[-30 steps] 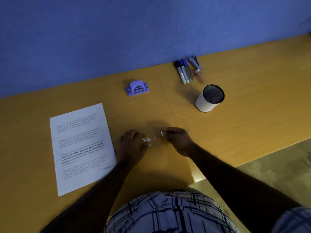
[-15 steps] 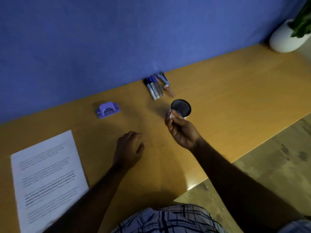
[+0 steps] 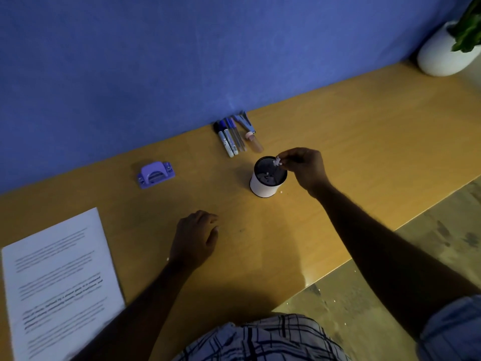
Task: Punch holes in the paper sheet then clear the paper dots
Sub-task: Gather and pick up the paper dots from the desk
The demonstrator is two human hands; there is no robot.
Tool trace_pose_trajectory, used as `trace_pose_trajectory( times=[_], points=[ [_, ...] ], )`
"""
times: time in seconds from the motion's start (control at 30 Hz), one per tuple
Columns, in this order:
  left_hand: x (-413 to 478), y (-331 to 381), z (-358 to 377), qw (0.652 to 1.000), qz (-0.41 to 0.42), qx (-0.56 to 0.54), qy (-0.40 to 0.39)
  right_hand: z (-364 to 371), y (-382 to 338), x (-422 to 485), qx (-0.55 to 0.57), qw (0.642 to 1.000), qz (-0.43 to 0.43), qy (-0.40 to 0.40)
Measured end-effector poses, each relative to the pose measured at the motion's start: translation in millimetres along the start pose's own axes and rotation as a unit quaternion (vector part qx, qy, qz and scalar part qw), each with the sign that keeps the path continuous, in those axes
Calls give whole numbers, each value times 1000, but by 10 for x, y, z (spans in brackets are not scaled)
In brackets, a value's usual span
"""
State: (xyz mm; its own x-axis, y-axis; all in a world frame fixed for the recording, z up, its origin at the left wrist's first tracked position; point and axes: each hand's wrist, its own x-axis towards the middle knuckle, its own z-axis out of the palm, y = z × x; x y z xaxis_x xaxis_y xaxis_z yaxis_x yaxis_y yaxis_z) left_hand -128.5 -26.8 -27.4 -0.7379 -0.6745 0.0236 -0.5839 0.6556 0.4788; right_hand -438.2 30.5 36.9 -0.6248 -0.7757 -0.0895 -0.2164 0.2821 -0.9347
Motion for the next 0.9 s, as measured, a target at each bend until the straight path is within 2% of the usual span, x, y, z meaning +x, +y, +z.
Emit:
trace_pose_trajectory(
  times=[0.07, 0.13, 0.27, 0.47, 0.67, 0.77, 0.9],
  points=[
    [-8, -15, -21, 1000, 0, 1, 1, -13, 2, 56, -109, 993, -52, -3],
    [-10, -28, -36, 1000, -5, 0, 4, -11, 2, 82, -165, 982, -87, -16],
    [-11, -58, -42, 1000, -21, 3, 5, 8, -24, 123, -200, 973, -108, -25],
    [-26, -102, -20, 999, -42, 6, 17, -6, -74, 176, -197, 974, -108, -42],
    [-24, -96, -20, 998, -60, 15, 14, -88, -153, 249, -274, 944, -127, -132],
    [-24, -69, -24, 998, -61, 11, 18, -104, -157, 260, -251, 954, -113, -119],
    [10, -33, 15, 997, -68, 5, 21, -110, -112, 250, -159, 979, -42, -122]
  ],
)
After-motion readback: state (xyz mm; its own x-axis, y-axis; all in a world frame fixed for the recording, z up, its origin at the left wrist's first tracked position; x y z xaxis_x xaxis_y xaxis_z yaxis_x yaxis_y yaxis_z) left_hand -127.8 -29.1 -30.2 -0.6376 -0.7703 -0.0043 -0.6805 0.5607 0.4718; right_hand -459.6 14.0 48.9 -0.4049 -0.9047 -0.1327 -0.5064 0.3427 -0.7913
